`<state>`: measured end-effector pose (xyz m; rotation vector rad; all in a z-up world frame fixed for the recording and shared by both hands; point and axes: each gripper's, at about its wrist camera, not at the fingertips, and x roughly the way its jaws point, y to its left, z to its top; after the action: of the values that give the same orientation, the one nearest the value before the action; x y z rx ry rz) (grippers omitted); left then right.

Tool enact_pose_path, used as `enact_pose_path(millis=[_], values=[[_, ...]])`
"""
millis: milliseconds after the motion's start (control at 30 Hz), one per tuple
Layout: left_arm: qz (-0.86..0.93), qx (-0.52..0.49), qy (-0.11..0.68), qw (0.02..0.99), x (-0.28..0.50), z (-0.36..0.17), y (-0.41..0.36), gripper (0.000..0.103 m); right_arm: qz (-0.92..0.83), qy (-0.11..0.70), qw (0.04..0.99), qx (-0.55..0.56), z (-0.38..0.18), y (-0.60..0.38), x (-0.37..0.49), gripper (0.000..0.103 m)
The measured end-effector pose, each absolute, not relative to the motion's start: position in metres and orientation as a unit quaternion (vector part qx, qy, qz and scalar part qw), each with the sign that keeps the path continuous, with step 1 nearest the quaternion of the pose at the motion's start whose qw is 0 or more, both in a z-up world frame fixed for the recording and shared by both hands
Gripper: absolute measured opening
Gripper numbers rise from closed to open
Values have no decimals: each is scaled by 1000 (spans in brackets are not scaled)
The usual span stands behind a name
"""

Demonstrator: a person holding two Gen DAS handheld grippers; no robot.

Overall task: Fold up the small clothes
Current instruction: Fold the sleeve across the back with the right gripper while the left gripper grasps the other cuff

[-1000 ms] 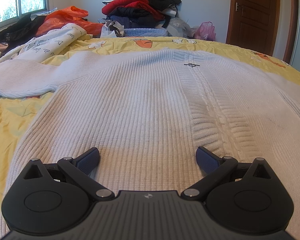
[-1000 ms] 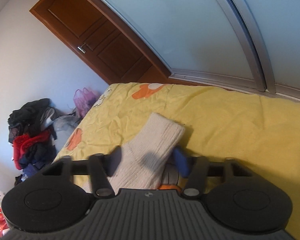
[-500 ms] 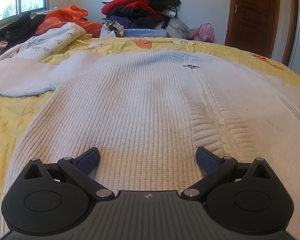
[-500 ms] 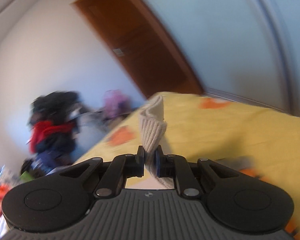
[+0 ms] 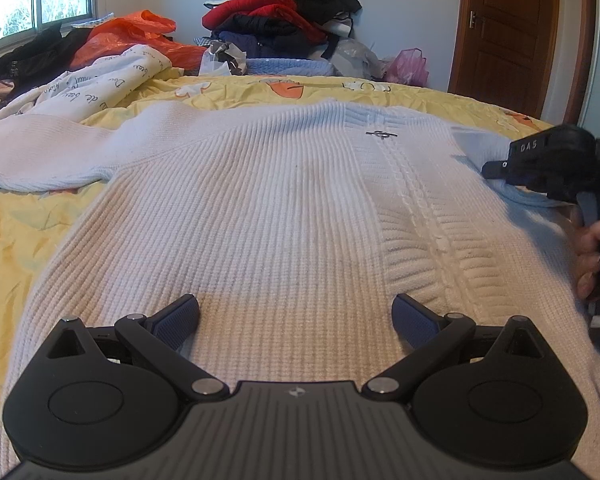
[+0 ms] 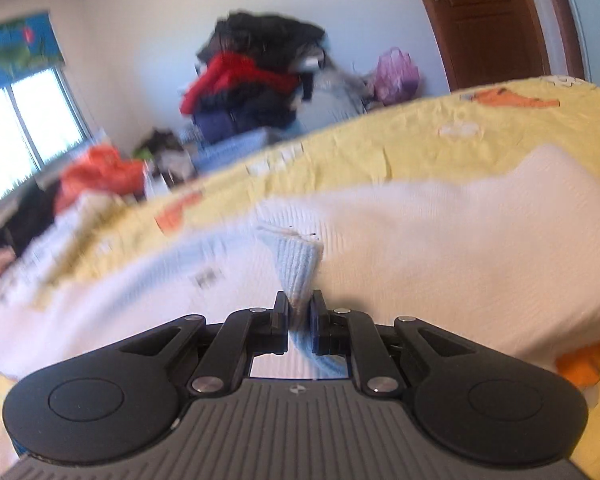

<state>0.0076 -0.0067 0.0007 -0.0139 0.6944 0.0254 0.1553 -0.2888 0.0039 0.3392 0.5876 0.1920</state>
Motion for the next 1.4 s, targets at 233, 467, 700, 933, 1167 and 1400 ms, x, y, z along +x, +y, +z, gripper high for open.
enact_pose_path(millis=[233, 467, 700, 933, 1167, 1400], values=[[12, -4, 341, 940, 7, 1, -8, 103, 107, 282, 935, 187, -5, -299, 124, 42], [-5, -37, 365, 930, 28, 22, -7, 103, 129, 284, 917, 248, -12, -335, 72, 55], [-183, -252, 394, 865, 122, 53, -29, 103, 145, 280, 907, 278, -23, -345, 60, 63], [-193, -329, 460, 802, 184, 10, -78, 95, 158, 274, 904, 288, -22, -345, 56, 68], [-165, -282, 469, 821, 201, 9, -103, 14, 166, 270, 900, 299, -23, -345, 54, 73], [-158, -168, 442, 867, 199, 32, -122, 9, 171, 268, 898, 303, -23, -346, 53, 74]])
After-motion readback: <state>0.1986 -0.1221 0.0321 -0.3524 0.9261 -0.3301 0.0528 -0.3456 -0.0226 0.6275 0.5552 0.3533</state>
